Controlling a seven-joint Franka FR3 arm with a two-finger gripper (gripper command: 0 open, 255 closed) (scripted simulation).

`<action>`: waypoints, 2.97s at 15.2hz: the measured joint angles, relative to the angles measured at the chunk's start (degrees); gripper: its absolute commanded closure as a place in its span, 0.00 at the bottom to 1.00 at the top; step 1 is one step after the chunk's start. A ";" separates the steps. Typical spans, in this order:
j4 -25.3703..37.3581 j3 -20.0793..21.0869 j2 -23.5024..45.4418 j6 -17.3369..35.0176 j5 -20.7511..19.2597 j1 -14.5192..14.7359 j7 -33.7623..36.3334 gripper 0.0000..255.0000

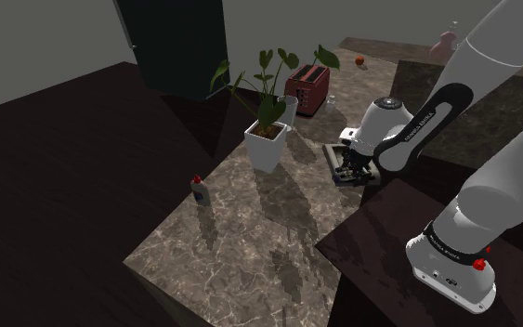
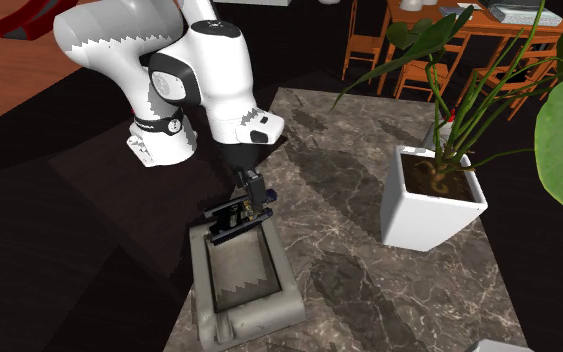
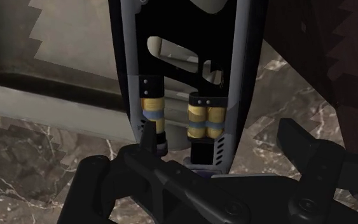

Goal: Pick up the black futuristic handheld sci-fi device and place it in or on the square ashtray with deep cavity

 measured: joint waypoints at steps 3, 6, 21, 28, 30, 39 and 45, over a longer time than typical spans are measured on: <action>0.02 0.01 0.10 0.09 -0.08 -0.05 0.03 0.00; 0.02 0.01 0.10 0.09 -0.08 -0.05 0.03 1.00; -0.38 -1.77 -6.86 -6.44 4.20 2.75 -3.56 1.00; 0.23 -2.55 -15.27 -15.46 6.69 4.55 -5.53 1.00; 0.86 -3.26 -16.53 -17.28 6.91 4.44 -6.66 1.00; 13.89 -11.76 -5.84 -18.27 10.56 4.17 -19.03 1.00; 14.26 -12.87 -0.16 -12.72 12.55 5.00 -20.75 1.00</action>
